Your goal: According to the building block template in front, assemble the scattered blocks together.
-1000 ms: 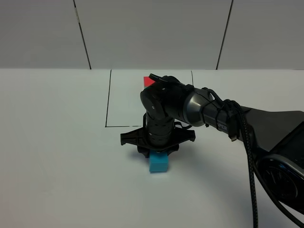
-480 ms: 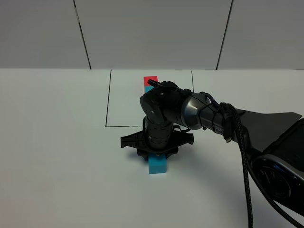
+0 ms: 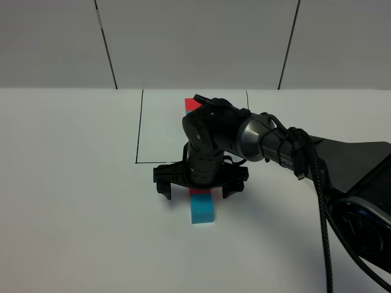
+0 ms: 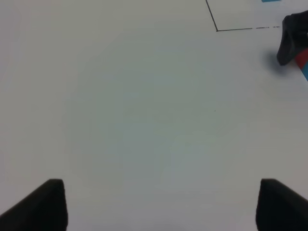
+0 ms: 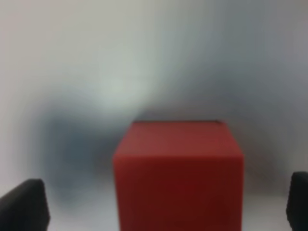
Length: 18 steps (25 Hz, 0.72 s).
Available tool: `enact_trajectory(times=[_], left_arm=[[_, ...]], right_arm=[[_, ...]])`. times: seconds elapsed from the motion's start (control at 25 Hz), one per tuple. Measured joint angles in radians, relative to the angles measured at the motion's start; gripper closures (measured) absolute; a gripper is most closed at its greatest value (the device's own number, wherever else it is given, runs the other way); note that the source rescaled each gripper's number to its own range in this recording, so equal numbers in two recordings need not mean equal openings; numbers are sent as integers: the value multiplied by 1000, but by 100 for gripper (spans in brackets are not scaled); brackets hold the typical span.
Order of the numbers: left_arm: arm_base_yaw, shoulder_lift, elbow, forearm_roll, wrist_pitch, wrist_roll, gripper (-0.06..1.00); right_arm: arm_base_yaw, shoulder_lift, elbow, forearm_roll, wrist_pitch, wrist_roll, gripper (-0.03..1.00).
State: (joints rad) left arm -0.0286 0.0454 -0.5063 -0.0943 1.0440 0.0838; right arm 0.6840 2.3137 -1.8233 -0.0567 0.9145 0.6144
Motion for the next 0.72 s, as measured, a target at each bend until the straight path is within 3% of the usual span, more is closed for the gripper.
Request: enact_trajectory(times=[0.2,0.32,0.72], left_arm=[[0,0,0,0,0,0,26],[0,0,0,0,0,0,26],[0,0,0,0,0,0,26]], right_arm=[[-12,-117,-8,13,11,-44,-3],[-63,-178,-9,33,29,-92,-3],[-454,-333,4,107,118,-278,-3]])
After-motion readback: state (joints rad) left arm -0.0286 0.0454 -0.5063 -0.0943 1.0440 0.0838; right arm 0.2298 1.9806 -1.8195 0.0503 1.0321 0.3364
